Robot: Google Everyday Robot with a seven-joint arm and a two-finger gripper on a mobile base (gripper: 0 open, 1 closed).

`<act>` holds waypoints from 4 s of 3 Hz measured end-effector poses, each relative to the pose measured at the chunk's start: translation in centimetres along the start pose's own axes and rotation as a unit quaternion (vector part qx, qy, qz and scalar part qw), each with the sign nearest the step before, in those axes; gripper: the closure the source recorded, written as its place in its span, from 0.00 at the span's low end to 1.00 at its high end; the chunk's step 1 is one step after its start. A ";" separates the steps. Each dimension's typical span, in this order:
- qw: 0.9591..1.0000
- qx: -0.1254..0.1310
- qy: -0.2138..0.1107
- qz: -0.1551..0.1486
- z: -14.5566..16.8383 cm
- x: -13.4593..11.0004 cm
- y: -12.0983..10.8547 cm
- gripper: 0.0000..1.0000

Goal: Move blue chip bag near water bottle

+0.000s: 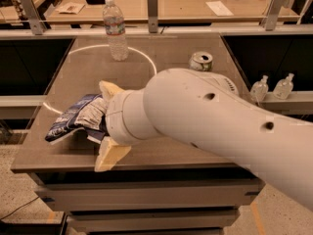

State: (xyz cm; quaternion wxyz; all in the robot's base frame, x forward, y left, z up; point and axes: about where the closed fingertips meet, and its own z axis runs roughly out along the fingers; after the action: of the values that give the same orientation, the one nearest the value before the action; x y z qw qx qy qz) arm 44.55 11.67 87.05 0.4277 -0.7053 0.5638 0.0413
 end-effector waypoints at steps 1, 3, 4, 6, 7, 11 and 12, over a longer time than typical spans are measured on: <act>1.000 -0.003 0.001 -0.001 1.5 0.2 -0.3 0.19; 1.000 -0.020 0.005 0.001 3.0 0.4 -0.5 0.65; 1.000 -0.020 -0.008 0.015 3.4 0.8 -0.8 0.88; 0.992 0.006 -0.093 0.091 4.3 3.7 -4.5 1.00; 0.987 0.005 -0.120 0.109 5.1 5.3 -7.2 1.00; 0.996 -0.071 -0.021 0.053 7.3 9.0 -14.1 1.00; 0.996 -0.071 -0.021 0.053 7.3 9.0 -14.1 1.00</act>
Offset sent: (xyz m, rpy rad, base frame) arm 0.0250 0.0213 -0.0230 -0.0217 0.0376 0.0268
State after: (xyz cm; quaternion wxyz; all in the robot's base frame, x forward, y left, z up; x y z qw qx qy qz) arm 62.62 9.57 85.43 0.3857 -0.7021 0.5866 0.1188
